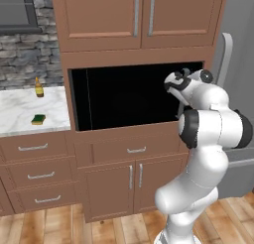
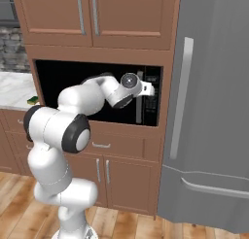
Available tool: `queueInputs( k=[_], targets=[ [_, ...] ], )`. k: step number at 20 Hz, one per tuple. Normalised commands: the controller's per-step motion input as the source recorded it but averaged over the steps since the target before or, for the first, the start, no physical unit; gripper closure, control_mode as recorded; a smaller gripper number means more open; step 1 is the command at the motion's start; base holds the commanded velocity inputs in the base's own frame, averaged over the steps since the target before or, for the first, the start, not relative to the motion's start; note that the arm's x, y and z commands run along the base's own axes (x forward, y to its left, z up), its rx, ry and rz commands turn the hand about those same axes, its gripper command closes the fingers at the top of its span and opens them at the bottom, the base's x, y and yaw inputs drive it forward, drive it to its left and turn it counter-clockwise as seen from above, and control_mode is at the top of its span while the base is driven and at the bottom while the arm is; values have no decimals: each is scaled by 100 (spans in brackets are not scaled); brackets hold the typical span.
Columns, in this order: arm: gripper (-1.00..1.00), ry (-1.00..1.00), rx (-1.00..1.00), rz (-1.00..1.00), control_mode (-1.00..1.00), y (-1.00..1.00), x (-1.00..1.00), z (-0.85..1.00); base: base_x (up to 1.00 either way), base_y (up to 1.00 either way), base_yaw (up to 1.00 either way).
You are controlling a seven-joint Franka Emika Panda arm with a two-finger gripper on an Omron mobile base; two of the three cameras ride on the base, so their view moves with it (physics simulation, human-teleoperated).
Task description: Place the sponge inside the microwave to prepare for sanitizing.
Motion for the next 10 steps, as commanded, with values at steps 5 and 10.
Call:
queueInputs(
  k=[5,10],
  targets=[
    [100,0,1,0,-100,4,45,-24,0,0,0],
    [100,0,3,0,-100,15,28,-25,0,0,0]
  ],
)
